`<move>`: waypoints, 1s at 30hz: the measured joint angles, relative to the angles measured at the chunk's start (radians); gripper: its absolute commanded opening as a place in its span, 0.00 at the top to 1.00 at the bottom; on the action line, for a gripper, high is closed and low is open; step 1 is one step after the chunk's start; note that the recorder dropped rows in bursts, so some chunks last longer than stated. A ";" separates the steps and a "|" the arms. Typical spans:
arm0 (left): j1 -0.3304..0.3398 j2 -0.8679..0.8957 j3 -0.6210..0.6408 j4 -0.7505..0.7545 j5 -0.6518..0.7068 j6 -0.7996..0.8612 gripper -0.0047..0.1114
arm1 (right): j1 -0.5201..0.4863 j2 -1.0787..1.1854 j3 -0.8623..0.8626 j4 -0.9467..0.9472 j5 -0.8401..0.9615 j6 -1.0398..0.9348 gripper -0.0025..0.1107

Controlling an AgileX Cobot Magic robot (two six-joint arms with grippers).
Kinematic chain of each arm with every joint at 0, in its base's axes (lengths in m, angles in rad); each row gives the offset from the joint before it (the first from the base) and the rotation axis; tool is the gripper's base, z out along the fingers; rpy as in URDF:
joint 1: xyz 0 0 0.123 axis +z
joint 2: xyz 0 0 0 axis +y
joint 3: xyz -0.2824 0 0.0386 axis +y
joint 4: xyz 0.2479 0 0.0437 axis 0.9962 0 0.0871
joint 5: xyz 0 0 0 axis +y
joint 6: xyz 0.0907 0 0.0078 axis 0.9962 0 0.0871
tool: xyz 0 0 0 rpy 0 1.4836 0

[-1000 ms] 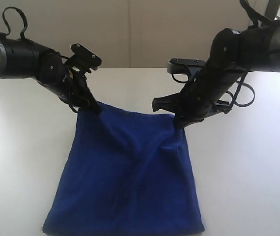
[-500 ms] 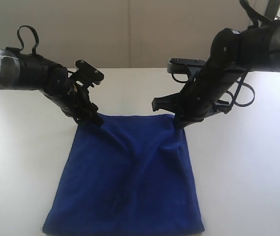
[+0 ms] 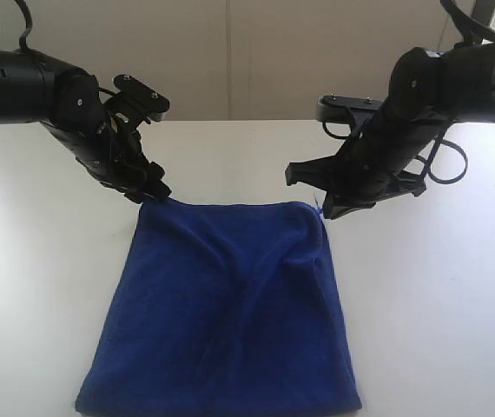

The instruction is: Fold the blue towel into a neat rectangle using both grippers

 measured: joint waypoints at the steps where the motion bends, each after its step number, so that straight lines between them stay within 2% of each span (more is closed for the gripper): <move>1: 0.000 -0.002 0.000 -0.008 0.015 -0.007 0.48 | -0.005 0.000 0.000 -0.004 -0.016 0.002 0.98; 4: 0.000 -0.002 0.004 -0.053 0.036 -0.013 0.59 | -0.017 0.000 0.000 -0.009 -0.069 0.007 0.96; 9: 0.000 0.000 0.028 -0.166 0.035 -0.017 0.80 | -0.023 0.027 0.000 -0.010 -0.127 0.007 0.81; 13: 0.000 0.000 0.032 -0.214 0.016 -0.017 0.96 | -0.023 0.073 0.000 -0.010 -0.151 -0.004 0.75; 30: 0.000 0.105 0.034 -0.241 -0.006 -0.017 0.96 | -0.023 0.176 0.000 0.099 -0.214 -0.082 0.75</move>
